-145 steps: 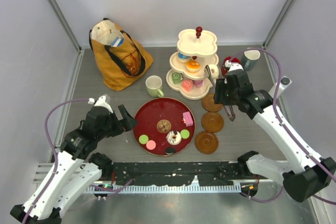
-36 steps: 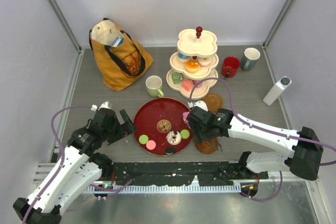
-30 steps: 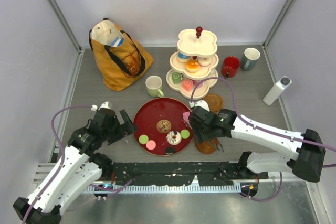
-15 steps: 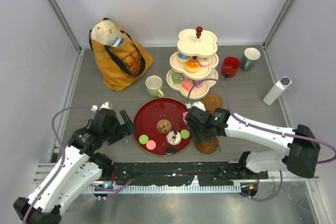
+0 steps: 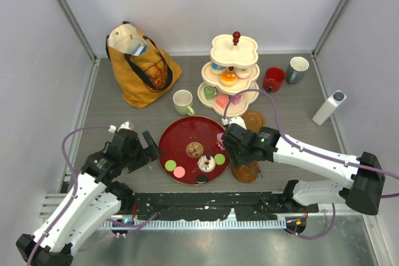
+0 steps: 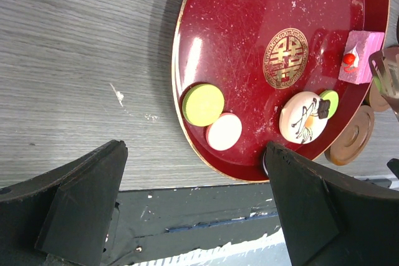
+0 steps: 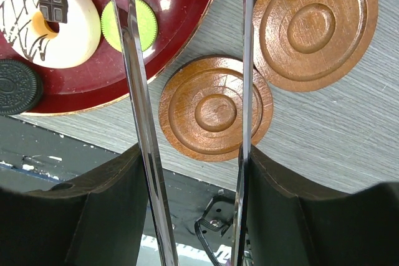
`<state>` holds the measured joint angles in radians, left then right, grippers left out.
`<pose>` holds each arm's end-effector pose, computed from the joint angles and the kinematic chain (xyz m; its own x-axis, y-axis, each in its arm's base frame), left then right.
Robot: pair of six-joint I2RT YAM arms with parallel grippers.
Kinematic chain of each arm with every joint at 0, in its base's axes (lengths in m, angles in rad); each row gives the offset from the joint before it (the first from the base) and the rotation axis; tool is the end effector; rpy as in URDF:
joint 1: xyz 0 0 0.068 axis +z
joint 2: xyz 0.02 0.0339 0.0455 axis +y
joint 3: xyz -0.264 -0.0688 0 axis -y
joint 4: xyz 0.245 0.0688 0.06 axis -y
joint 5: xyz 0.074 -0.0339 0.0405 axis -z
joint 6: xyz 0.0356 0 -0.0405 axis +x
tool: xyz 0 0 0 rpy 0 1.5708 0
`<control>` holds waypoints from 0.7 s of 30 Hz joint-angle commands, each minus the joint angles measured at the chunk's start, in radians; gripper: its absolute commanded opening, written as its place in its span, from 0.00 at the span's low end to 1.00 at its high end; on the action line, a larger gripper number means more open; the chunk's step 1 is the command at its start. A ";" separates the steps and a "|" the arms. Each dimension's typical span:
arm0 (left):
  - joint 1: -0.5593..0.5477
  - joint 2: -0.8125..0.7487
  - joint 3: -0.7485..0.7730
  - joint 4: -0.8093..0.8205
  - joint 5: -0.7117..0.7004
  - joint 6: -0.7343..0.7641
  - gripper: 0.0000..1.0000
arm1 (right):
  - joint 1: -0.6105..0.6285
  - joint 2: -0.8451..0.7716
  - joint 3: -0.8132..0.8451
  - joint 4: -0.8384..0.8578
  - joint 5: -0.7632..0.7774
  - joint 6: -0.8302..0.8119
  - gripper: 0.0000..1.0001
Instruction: Serve the afternoon tea
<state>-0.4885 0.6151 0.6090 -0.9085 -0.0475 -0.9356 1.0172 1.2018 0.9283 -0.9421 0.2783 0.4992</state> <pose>0.1037 -0.0532 0.2375 -0.7719 -0.5003 -0.3923 -0.3002 0.8307 -0.4688 0.1211 0.1773 0.2499 -0.8003 -0.4193 -0.4286 -0.4380 0.8970 -0.0597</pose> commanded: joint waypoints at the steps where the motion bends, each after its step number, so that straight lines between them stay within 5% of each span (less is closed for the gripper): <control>1: 0.004 -0.005 -0.003 0.031 0.009 0.004 1.00 | 0.003 -0.021 0.017 0.014 -0.013 -0.010 0.59; 21: 0.004 -0.011 -0.014 0.030 0.005 0.003 1.00 | 0.001 0.117 -0.005 0.040 -0.042 -0.017 0.57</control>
<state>-0.4885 0.6102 0.5964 -0.9077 -0.0475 -0.9356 1.0172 1.2964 0.9104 -0.9279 0.2329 0.4908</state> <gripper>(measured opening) 0.994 0.577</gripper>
